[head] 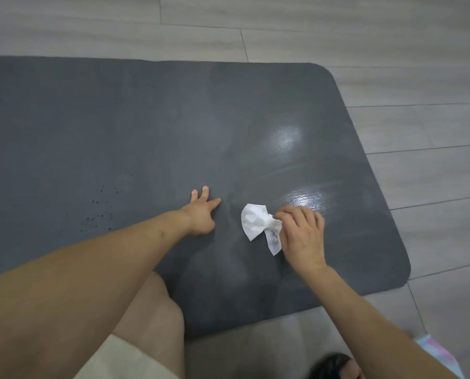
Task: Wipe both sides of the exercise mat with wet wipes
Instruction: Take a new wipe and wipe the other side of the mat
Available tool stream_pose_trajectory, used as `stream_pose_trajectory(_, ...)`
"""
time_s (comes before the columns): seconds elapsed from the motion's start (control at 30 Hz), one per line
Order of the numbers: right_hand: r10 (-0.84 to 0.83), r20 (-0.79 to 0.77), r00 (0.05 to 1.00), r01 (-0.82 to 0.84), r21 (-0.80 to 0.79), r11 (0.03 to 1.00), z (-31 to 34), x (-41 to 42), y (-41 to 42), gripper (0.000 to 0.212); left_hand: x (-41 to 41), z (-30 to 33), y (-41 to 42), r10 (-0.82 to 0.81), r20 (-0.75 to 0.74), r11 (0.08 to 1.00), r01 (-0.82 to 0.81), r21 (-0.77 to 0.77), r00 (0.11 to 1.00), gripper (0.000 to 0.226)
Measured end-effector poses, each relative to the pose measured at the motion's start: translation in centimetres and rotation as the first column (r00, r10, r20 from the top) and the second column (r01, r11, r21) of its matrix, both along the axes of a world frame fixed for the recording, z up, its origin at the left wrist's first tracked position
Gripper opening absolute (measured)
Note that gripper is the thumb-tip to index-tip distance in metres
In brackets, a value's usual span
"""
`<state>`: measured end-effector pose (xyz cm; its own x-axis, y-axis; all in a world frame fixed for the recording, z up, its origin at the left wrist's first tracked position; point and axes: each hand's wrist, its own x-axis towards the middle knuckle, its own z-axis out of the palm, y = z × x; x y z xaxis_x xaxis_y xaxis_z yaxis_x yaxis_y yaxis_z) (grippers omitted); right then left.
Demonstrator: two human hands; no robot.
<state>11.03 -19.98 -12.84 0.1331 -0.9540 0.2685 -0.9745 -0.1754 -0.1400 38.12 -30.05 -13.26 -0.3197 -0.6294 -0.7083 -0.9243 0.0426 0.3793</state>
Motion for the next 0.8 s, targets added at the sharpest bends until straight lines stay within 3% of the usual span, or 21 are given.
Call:
stream_pose_trajectory(0.33, -0.097, -0.064, 0.993, 0.111, 0.269, 0.957, -2.5, 4.5, -0.6, 0.048, -0.3, 0.5, 0.3, 0.015, 0.003, 1.000, -0.015, 0.019, 1.000, 0.081)
stream_pose_trajectory(0.5, -0.057, 0.007, 0.998, 0.053, 0.233, 0.971, -3.1, 3.3, -2.6, 0.042, -0.5, 0.7, 0.3, 0.012, 0.017, 0.999, -0.013, 0.046, 1.000, 0.081)
stream_pose_trajectory(0.57, 0.013, -0.030, 0.999, -0.006, 0.212, 0.977, -3.4, 3.2, -1.8, 0.034, -0.5, 0.9, 0.3, 0.009, 0.020, 0.998, -0.010, 0.058, 1.000, 0.082)
stream_pose_trajectory(0.63, 0.067, -0.061, 0.996, -0.054, 0.193, 0.980, -3.7, 3.0, 0.2, 0.030, -0.5, 1.0, 0.3, 0.003, 0.022, 0.998, -0.005, 0.062, 1.000, 0.082)
stream_pose_trajectory(0.8, 0.113, 0.046, 0.993, -0.117, 0.112, 0.987, -3.7, 2.4, 8.2, 0.032, -0.8, 1.1, 0.6, 0.010, 0.015, 0.998, -0.011, 0.056, 1.000, 0.082)
